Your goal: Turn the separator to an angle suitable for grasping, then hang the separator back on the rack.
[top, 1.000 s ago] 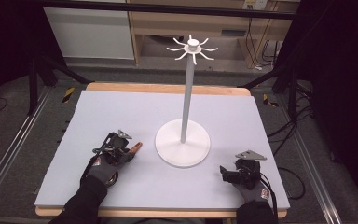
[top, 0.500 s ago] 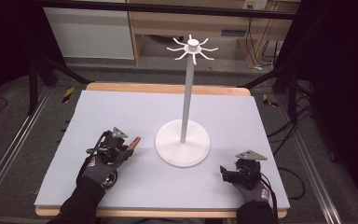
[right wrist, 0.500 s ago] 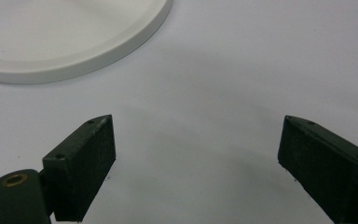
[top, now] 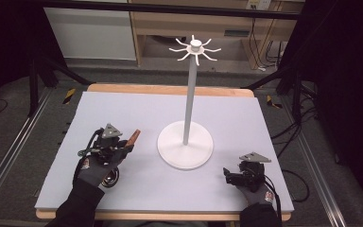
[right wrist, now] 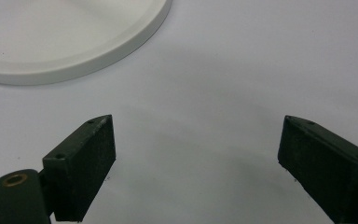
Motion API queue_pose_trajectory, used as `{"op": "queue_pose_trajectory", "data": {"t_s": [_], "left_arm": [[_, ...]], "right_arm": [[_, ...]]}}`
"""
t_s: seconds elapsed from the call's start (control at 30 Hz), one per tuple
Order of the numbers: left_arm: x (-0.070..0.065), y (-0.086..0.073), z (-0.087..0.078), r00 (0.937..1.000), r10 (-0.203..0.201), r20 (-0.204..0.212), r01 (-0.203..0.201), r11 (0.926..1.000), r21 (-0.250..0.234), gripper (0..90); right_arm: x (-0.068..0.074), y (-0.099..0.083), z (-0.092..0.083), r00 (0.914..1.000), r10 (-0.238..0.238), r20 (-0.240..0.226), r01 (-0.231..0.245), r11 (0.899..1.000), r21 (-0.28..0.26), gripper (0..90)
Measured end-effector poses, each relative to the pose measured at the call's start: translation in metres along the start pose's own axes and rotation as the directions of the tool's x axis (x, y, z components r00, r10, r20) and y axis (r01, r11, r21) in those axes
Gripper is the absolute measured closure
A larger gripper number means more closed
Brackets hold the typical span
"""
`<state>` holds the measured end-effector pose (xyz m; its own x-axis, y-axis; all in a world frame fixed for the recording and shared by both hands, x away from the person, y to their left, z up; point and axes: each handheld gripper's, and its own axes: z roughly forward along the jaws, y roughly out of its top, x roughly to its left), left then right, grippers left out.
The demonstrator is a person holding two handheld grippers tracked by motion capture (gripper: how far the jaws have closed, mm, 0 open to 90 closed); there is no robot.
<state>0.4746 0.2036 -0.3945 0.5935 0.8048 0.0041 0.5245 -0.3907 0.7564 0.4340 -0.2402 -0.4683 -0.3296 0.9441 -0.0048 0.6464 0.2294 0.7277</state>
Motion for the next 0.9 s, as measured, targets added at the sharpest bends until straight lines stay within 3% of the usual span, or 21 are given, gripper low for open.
{"op": "queue_pose_trajectory", "data": {"t_s": [0.13,0.33,0.4,0.6,0.9], "left_arm": [[-0.003,0.003,-0.012,1.0000,0.006,0.000,-0.006,0.9964,-0.085,67.1],[-0.010,0.007,-0.027,0.9997,0.020,-0.012,-0.022,0.9817,-0.189,67.1],[-0.012,0.009,-0.031,0.9996,0.026,-0.011,-0.028,0.9792,-0.201,67.1],[-0.020,0.013,-0.043,0.9994,0.036,-0.005,-0.036,0.9607,-0.275,67.1],[-0.026,0.021,-0.061,0.9989,0.046,-0.002,-0.044,0.9360,-0.349,67.1]], "right_arm": [[-0.001,0.000,0.000,1.0000,0.001,0.004,-0.001,1.000,-0.002,11.5],[-0.002,0.000,-0.001,1.0000,0.000,0.010,0.000,1.000,-0.004,11.5],[-0.002,0.000,-0.001,1.0000,0.004,0.009,-0.004,1.000,-0.004,11.5],[-0.002,0.000,-0.001,1.0000,-0.004,0.008,0.004,1.000,-0.005,11.5],[-0.002,0.000,-0.001,0.9999,0.004,0.011,-0.004,1.000,-0.002,11.5]]}}
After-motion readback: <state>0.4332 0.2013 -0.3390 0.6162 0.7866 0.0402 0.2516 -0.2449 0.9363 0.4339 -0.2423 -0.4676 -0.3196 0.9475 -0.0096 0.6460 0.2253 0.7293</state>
